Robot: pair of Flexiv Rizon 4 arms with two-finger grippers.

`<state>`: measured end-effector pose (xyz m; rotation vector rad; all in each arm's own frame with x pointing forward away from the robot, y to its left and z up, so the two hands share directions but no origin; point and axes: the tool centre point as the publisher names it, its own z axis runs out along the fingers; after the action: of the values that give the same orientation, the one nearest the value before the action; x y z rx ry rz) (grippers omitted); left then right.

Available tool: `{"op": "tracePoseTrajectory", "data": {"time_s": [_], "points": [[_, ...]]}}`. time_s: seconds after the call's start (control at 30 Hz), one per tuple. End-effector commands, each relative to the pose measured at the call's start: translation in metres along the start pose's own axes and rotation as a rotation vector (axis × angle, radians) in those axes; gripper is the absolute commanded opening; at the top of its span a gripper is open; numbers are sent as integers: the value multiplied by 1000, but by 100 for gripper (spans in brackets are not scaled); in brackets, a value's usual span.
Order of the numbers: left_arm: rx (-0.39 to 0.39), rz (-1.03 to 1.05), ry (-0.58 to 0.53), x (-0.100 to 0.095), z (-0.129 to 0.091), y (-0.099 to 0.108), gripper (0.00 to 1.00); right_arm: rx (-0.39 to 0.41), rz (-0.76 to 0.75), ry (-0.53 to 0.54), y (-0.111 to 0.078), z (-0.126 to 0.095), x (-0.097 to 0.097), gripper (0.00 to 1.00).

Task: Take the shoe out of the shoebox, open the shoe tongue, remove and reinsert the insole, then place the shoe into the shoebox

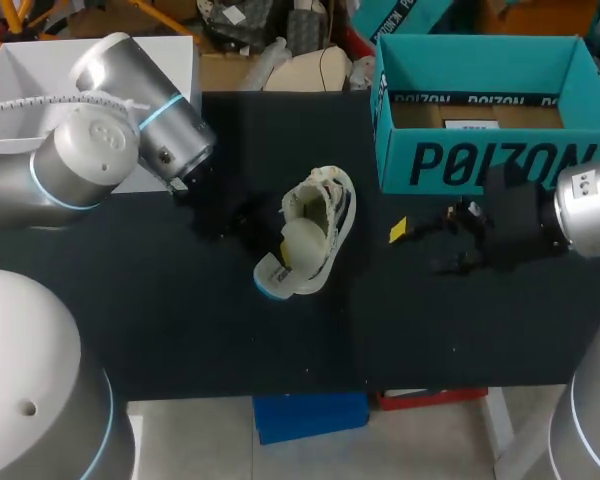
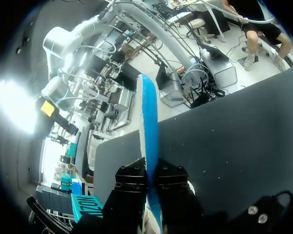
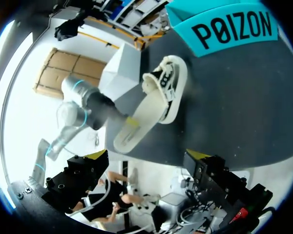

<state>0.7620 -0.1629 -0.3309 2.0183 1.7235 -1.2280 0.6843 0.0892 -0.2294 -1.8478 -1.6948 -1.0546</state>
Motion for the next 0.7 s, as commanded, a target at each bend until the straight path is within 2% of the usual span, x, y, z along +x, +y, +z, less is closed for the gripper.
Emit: {"op": "tracePoseTrajectory", "data": {"time_s": [0.03, 0.3, 0.63, 0.7], "points": [[27, 2, 27, -3, 5, 17, 0, 0, 0, -1, 0, 0, 0, 100], [24, 66, 61, -6, 5, 32, 0, 0, 0, -1, 0, 0, 0, 100], [4, 129, 81, -13, -21, 12, 0, 0, 0, -1, 0, 0, 0, 100], [19, 137, 81, -16, -24, 6, 0, 0, 0, -1, 0, 0, 0, 100]]}}
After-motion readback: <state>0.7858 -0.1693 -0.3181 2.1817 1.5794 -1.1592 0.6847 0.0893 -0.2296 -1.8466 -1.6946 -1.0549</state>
